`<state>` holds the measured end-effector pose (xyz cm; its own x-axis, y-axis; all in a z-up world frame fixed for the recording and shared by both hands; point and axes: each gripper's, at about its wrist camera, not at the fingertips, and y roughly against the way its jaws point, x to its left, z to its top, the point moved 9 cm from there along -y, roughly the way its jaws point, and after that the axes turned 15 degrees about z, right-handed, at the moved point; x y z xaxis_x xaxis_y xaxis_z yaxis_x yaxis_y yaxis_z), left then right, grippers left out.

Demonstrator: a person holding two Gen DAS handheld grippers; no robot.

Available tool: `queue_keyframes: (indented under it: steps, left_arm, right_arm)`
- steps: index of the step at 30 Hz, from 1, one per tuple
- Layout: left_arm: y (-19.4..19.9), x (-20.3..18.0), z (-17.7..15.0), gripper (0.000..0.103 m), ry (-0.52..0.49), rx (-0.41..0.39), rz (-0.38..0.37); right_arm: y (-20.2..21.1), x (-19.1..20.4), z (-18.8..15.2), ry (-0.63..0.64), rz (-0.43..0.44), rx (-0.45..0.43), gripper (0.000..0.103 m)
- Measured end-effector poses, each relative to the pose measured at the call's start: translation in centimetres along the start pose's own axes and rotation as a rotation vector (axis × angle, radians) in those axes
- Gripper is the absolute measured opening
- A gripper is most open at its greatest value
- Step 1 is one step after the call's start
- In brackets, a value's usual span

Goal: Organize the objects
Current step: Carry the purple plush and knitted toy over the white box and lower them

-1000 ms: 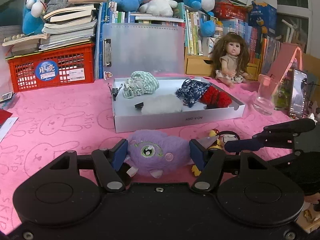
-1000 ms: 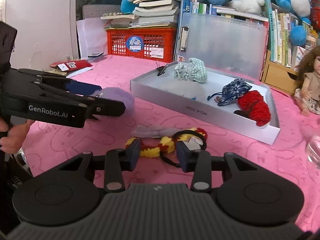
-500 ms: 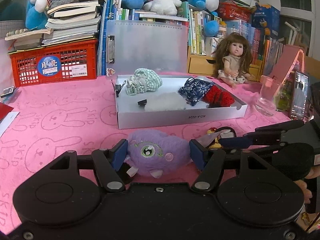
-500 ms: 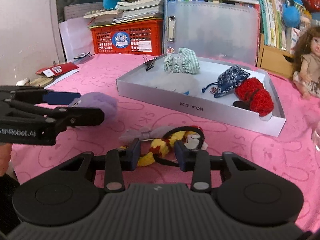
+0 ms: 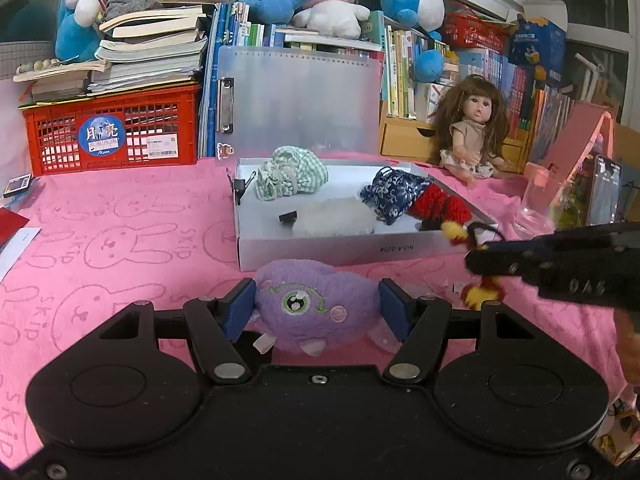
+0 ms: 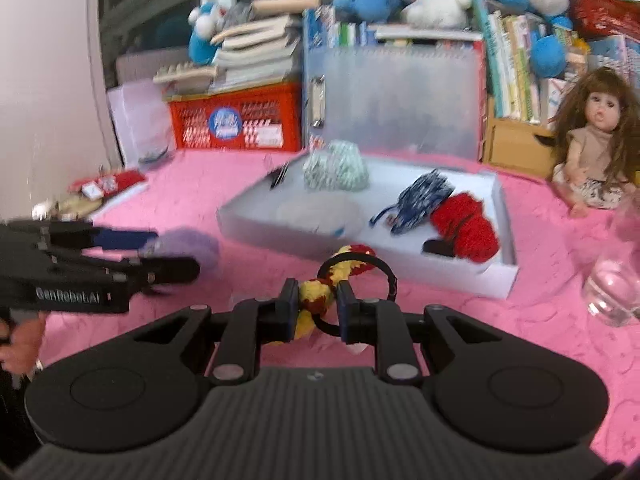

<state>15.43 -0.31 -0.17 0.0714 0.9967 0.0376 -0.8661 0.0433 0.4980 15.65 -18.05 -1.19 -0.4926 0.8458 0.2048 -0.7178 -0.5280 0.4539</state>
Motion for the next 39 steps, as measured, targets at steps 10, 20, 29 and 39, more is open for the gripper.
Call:
queue_keyframes:
  steps: [10,20,29,39]
  left_arm:
    - [-1.1,-0.5,3.4,0.065,0.015,-0.026,0.000]
    - [-4.7,-1.1,6.3,0.065,0.045,-0.015,0.029]
    - [-8.7,-0.1,7.0,0.064,0.086,0.031,0.075]
    - [-8.9,-0.1,6.0,0.064,0.080,0.032,0.065]
  right_arm:
    - [1.4,-4.0,2.9,-0.072,-0.068,-0.063,0.024]
    - [-0.2,-7.5,4.1,-0.149,-0.080,-0.033,0.025]
    - [-1.8,-8.5,5.4,-0.131,-0.092,-0.003,0.024]
    - [-1.4,-8.3,3.1,-0.125,-0.064,0.032,0.056]
